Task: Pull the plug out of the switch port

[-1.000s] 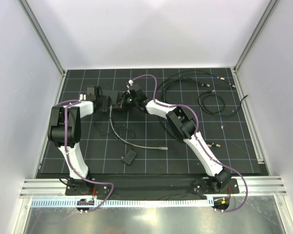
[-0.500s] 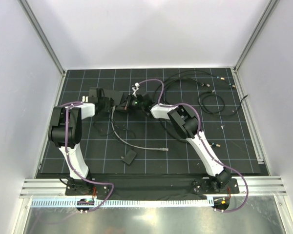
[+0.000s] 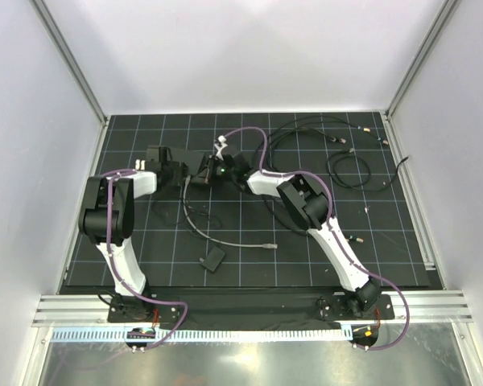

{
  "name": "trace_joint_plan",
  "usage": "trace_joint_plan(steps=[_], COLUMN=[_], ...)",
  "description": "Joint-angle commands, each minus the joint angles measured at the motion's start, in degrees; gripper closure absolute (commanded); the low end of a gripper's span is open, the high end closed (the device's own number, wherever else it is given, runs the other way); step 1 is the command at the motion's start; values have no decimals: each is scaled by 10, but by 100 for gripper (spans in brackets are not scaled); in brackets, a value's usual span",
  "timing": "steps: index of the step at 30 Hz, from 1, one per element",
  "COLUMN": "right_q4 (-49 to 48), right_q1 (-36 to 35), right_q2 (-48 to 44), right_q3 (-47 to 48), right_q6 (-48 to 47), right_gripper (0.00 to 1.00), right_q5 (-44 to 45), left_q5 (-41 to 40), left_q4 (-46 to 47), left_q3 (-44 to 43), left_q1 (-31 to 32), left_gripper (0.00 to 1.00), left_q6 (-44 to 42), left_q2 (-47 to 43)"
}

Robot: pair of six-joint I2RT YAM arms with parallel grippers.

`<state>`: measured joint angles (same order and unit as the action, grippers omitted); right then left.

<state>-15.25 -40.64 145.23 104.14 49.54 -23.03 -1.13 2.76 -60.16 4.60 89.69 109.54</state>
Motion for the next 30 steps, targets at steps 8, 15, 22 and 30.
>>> trace_joint_plan(steps=[8, 15, 22, 30], right_q4=[-425, 7, 121, 289], right_q1=[-1, 7, 13, -9], right_q2=[59, -85, -121, -151], right_q3=[-127, -158, -115, -90], right_q6=[374, -2, -92, -215], right_gripper=[99, 99, 99, 93], right_q5=[-280, -100, -112, -88], left_q5=[-74, -73, -82, -78], left_q4=[39, 50, -26, -164], left_q3=[12, 17, -5, -27], left_q1=[-17, -18, -18, -18], left_gripper=[62, 62, 36, 23], left_q6=[0, -17, -139, -296], left_q2=[-6, -20, -113, -274])
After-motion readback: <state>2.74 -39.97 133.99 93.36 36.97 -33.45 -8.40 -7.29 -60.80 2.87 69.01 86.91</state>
